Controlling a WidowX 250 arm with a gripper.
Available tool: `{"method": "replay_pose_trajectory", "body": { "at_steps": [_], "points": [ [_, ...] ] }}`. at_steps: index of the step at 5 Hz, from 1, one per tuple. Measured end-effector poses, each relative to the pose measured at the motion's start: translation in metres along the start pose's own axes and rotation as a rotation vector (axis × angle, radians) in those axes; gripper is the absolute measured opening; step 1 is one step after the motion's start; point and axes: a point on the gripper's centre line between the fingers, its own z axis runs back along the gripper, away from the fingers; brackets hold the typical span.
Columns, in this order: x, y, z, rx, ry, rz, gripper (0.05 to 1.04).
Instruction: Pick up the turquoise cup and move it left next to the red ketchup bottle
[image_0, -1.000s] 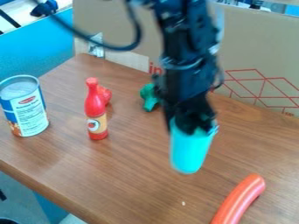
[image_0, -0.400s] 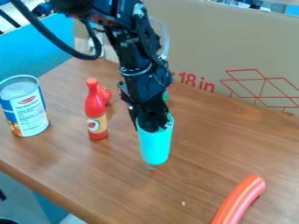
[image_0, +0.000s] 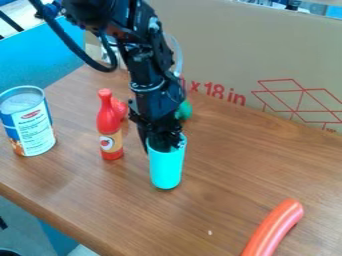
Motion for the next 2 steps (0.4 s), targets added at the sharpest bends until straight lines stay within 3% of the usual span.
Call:
{"method": "replay_pose_trajectory", "body": {
  "at_steps": [1, 2],
  "points": [
    [-0.0095, 0.0099, -0.0017, 0.012, 0.002, 0.037, 0.159],
    [-0.0086, 0.0085, -0.0007, 0.003, -0.007, 0.031, 0.345]
  ]
}}
